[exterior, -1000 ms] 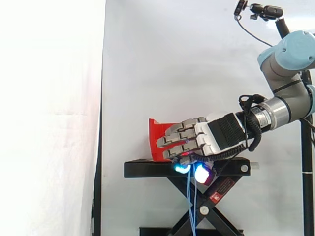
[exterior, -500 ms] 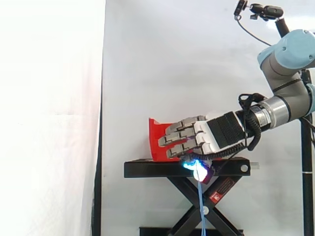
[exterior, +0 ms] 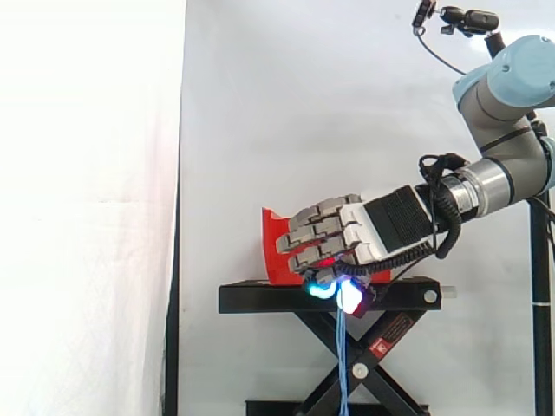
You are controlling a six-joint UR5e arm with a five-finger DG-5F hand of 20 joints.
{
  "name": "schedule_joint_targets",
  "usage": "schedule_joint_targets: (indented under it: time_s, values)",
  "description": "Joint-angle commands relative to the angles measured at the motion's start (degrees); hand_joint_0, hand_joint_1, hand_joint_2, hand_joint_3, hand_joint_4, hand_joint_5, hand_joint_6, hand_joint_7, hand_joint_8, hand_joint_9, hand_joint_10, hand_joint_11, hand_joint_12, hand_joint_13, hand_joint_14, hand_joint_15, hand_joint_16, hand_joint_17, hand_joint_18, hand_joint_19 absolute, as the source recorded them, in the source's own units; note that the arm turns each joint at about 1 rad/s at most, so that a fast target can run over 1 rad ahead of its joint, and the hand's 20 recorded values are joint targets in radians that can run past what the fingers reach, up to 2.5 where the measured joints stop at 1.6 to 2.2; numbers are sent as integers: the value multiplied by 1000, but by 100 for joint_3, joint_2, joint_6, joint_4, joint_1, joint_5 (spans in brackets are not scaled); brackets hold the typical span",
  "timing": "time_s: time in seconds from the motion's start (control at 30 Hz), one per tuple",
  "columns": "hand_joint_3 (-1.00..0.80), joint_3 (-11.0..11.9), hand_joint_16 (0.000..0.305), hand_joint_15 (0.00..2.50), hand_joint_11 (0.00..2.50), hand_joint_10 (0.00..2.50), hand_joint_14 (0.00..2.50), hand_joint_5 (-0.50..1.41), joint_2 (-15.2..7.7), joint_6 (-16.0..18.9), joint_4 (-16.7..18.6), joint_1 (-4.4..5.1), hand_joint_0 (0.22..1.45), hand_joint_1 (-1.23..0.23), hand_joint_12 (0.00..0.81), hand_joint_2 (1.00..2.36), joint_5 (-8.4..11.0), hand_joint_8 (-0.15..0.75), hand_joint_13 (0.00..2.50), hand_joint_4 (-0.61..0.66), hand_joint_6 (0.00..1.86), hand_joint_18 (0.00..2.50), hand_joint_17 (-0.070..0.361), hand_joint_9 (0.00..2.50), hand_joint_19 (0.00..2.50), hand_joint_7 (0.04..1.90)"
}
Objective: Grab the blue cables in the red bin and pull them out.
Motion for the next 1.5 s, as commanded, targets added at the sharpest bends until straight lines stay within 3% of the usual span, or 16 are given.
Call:
schedule_joint_targets:
  time_s: [0.0, 0.47, 1.47]
  values:
    - [-1000, 18, 40, 442, 527, 20, 18, 851, -8, 15, 0, 40, 883, -832, 319, 1000, 1, 257, 536, 227, 8, 428, 90, 739, 590, 656]
    - [-1000, 18, 40, 446, 512, 20, 17, 798, -8, 7, -325, -39, 879, -843, 320, 1000, 10, 257, 530, 216, 11, 419, 91, 717, 597, 579]
    - [-1000, -96, 41, 446, 515, 20, 17, 753, -8, -292, 70, -83, 886, -883, 321, 1000, 10, 248, 525, 194, 11, 417, 92, 702, 598, 546]
